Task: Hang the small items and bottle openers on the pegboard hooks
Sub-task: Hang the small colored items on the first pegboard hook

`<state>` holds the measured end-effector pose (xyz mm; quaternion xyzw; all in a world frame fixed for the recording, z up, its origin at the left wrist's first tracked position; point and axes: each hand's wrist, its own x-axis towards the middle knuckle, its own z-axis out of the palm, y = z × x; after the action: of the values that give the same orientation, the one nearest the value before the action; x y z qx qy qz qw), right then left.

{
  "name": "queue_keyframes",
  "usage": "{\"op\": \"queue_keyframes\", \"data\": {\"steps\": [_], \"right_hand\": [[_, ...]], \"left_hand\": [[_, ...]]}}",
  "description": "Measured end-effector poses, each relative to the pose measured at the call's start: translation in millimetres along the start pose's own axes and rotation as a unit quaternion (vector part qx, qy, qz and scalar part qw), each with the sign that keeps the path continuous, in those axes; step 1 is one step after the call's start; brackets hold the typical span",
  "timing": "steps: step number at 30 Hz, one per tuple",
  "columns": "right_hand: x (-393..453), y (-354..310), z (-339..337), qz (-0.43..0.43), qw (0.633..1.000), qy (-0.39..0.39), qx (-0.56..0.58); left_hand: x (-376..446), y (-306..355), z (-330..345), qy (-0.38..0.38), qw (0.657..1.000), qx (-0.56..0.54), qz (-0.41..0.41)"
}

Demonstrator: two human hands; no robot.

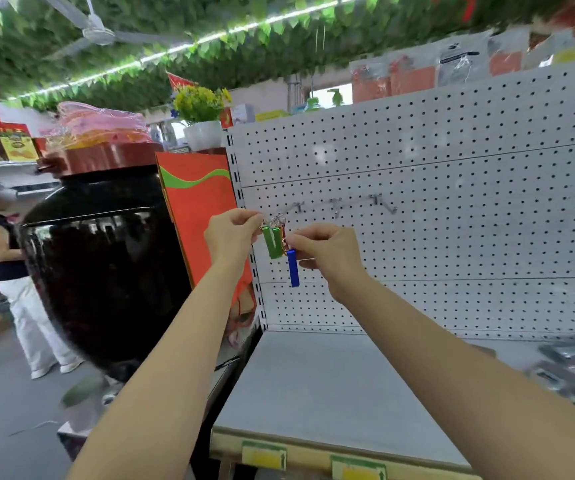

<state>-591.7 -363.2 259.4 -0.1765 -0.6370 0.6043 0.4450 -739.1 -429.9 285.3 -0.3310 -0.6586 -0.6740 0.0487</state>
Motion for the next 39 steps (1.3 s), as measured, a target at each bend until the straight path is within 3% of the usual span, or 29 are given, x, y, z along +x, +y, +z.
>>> {"op": "queue_keyframes", "data": {"steps": [9,17,23,29,39], "right_hand": [[20.2,-1.8,16.8,-0.005,1.000,0.002,-0.011],[34.2,-5.1,22.5,-0.015,1.000,0.010,-0.018],[44.3,-2.0,34.2,-0.024,0.999,0.022,-0.021],[54.5,6.2,49.5,-0.028,0.998,0.036,-0.031],[72.2,19.2,58.2,-0.006,0.995,0.098,-0.032]], "left_hand": [[29.8,-22.1,5.3,-0.045,0.996,-0.055,-0.060],[39.5,-33.3,21.5,-0.062,0.997,-0.019,-0.039],[42.6,-38.4,14.0,-0.095,0.993,0.045,0.051],[45.9,-48.3,-1.6,-0.125,0.957,0.197,0.170],[58.6,-52.8,-9.5,-0.190,0.930,0.243,0.199]]}}
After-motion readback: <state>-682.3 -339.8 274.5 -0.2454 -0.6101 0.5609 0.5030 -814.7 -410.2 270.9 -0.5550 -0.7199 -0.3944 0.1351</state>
